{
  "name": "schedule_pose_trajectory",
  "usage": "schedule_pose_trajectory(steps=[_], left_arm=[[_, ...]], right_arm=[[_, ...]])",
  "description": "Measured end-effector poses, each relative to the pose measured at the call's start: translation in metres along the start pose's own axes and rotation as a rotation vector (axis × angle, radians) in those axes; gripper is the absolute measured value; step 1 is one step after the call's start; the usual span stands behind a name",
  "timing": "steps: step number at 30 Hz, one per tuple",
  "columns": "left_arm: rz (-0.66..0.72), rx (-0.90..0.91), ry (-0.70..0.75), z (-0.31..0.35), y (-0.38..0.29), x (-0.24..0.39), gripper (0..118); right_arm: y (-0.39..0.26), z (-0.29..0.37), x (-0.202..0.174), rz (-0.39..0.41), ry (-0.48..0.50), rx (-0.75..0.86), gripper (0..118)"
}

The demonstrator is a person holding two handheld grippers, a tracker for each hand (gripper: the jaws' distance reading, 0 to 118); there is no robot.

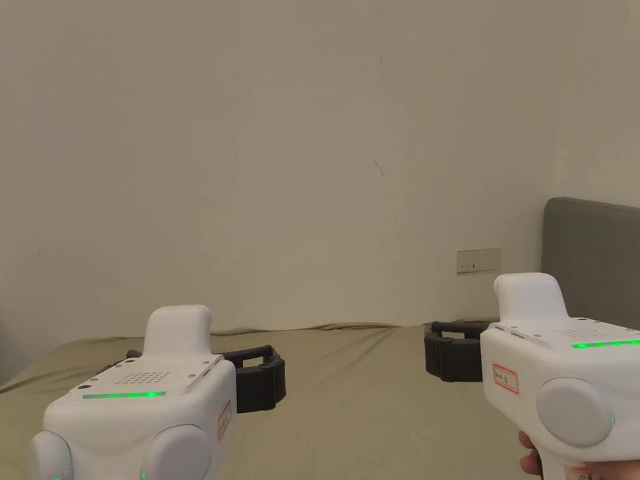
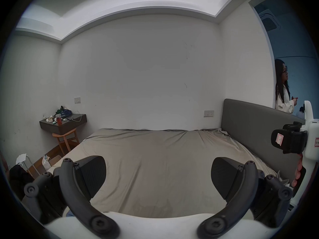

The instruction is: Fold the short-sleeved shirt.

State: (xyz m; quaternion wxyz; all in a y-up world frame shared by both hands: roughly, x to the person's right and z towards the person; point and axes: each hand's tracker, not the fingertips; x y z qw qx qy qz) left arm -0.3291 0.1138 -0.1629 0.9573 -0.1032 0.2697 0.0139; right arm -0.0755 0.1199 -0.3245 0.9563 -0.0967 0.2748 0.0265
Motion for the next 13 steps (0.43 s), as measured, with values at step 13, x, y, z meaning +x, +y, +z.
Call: schedule_pose_trajectory(steps=[13], left_arm=[[-0.006, 0.000, -0.010, 0.002, 0.003, 0.004, 118]], right_arm=[[0.000, -0.002, -0.014, 0.075, -0.065, -0.027, 118]])
